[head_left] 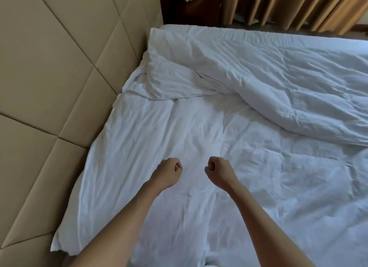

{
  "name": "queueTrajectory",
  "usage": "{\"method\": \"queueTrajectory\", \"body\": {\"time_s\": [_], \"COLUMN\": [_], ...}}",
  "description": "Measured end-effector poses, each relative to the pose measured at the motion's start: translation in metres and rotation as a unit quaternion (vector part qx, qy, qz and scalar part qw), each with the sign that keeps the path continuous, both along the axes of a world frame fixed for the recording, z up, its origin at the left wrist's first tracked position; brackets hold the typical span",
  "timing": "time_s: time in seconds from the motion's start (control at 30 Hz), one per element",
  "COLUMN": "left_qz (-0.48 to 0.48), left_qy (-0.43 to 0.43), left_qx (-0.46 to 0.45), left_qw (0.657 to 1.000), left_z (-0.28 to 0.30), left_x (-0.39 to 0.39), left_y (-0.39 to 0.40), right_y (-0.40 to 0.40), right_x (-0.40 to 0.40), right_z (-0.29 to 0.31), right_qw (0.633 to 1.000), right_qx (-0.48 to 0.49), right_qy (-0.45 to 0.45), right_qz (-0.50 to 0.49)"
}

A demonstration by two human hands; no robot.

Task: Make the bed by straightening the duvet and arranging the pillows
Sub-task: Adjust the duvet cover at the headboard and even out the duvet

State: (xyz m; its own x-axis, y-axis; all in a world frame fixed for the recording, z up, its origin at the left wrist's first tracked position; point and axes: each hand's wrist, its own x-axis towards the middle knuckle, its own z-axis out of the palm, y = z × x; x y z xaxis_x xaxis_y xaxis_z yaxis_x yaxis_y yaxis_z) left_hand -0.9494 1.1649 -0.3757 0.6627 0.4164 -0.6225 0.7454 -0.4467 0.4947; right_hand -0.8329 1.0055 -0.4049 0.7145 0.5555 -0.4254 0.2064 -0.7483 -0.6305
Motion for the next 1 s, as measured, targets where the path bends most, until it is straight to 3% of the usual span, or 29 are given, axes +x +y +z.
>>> {"method": "queueTrajectory", "body": {"time_s": [0.17,0.23,0.37,0.47,0.63,0.77,0.83,0.9,1.0], "left_qz": [-0.020,-0.081,-0.312,-0.374,-0.338,-0.298,-0.269,-0.215,-0.154], "left_qy": [-0.014,-0.020,-0.040,-0.033,-0.042,-0.172,-0.218,-0.221,-0.258], "left_qx": [0.029,0.084,0.276,0.337,0.314,0.352,0.358,0.342,0.323], "left_qw": [0.999,0.993,0.908,0.863,0.886,0.871,0.867,0.888,0.898], "left_z": [-0.033,-0.047,-0.094,-0.128,-0.189,-0.244,-0.265,-0.282,-0.308], "left_x": [0.021,0.035,0.062,0.088,0.121,0.151,0.169,0.188,0.207], "left_y": [0.058,0.083,0.141,0.199,0.268,0.312,0.328,0.336,0.339], "right_y": [0.049,0.073,0.125,0.173,0.257,0.305,0.317,0.319,0.316], "right_x": [0.011,0.014,0.028,0.050,0.110,0.148,0.171,0.200,0.223], "right_z": [-0.025,-0.036,-0.067,-0.097,-0.144,-0.190,-0.210,-0.233,-0.270], "right_qw": [0.998,0.997,0.974,0.939,0.953,0.928,0.937,0.941,0.950], "right_qx": [-0.048,-0.061,-0.123,-0.165,-0.161,-0.188,-0.170,-0.133,-0.081], "right_qy": [-0.020,-0.035,-0.090,-0.135,-0.172,-0.244,-0.260,-0.292,-0.287], "right_qz": [0.019,0.026,0.165,0.268,0.188,0.209,0.159,0.107,0.091]}}
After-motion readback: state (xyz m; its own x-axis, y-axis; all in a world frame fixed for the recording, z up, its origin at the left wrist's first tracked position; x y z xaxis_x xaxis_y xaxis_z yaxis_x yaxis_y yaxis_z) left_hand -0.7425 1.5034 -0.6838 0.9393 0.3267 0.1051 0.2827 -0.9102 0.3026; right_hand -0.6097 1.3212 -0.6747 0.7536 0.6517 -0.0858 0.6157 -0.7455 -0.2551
